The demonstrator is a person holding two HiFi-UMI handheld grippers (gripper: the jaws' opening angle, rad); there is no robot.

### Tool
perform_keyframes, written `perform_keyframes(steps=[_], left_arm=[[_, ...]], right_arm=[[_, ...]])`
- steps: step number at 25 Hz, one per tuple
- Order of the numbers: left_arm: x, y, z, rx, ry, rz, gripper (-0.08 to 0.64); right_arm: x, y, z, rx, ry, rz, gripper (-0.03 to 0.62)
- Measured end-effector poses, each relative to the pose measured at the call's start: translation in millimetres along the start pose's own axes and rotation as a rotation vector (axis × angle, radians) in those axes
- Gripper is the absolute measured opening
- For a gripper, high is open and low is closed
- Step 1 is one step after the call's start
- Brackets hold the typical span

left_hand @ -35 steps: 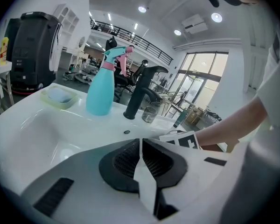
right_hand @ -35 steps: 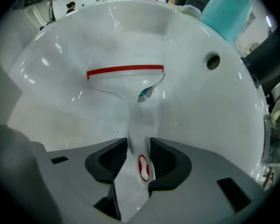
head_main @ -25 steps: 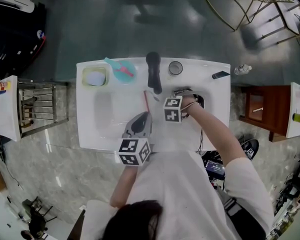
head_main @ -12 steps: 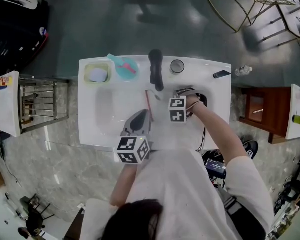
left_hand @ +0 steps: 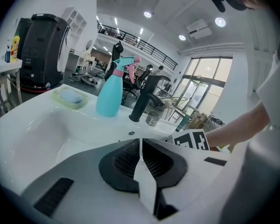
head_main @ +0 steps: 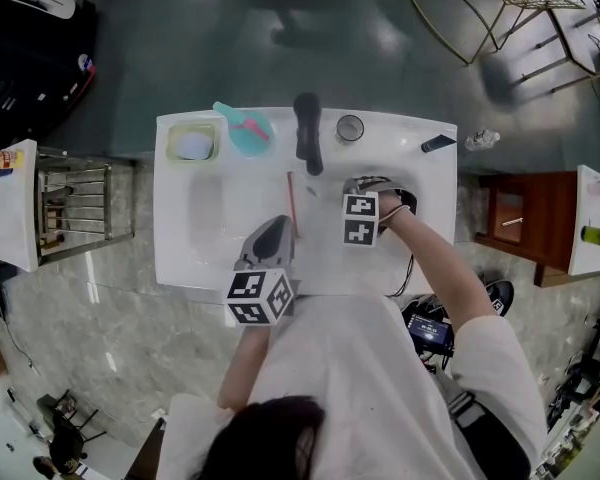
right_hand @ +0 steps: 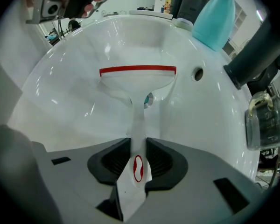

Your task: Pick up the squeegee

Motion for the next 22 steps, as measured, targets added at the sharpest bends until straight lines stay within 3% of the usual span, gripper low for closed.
perform_keyframes(steps=[7, 16, 22], left_arm=[[5, -16, 7, 0.023, 0.001, -0.050, 0.040], [5, -34, 8, 0.018, 0.020, -0.090, 0.040], [0, -42, 7, -0.005, 0.044, -0.093, 0.041]], right_arm=[[-1, -21, 11, -0.060, 0.050, -0.059, 0.121], [-5, -52, 27, -0.128, 0.240, -0.160, 0.121], [-3, -67, 42, -0.178, 0.307, -0.207, 0.121]])
Point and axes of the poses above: the fingertips, and each gripper's own axes: y forward along the fingers, z to its left, x out of its top, the point moved 8 cm from there along -y, backward along the fingers, and after that the axes turned 8 degrees about z, right-handed, at the moved point
